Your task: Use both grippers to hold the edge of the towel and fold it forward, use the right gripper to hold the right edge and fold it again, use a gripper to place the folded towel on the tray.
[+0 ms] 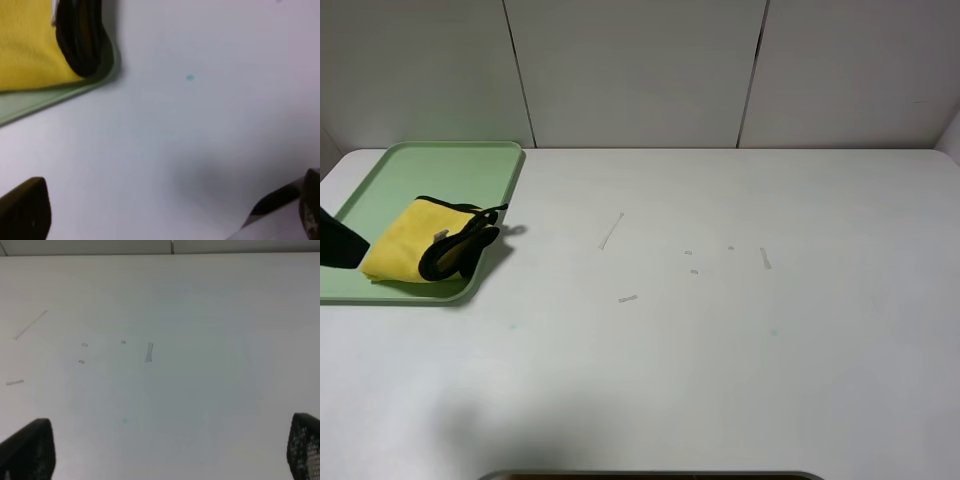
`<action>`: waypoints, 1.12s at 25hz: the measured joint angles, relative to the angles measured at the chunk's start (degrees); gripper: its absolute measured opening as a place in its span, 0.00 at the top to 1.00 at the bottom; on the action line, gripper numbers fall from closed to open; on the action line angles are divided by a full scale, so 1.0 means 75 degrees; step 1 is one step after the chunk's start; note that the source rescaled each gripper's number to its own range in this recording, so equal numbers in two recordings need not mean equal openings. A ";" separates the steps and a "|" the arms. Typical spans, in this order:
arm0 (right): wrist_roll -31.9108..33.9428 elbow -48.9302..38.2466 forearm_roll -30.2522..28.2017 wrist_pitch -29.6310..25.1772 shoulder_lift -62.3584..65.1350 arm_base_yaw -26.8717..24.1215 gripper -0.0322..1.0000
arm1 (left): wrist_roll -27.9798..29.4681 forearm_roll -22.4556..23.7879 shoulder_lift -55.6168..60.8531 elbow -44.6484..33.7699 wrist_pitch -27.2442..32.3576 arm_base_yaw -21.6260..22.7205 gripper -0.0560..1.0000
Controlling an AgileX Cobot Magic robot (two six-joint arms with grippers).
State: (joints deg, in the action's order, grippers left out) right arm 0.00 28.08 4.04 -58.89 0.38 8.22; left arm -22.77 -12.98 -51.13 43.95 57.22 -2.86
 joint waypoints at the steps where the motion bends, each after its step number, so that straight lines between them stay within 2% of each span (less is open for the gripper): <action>1: 0.0000 0.0000 0.0000 0.0000 0.0000 0.0000 0.00 | 0.0064 0.0000 0.0253 -0.0141 0.0000 0.0000 0.00; 12: 0.0000 0.0000 0.0000 0.0000 0.0000 0.0000 0.00 | 0.0153 0.0000 0.2752 -0.1482 0.0034 0.0000 0.00; 20: 0.0000 0.0000 0.0000 0.0000 0.0000 0.0000 0.00 | 0.0163 0.0000 0.4425 -0.1978 0.0609 0.0000 0.00; 28: 0.0000 0.0000 0.0000 0.0000 0.0000 0.0000 0.00 | 0.0181 0.0019 0.6446 -0.2054 0.0650 0.0000 0.00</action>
State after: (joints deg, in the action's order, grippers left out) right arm 0.00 28.08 4.04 -58.89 0.38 8.22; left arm -21.42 -12.84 -2.78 28.55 62.09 -2.86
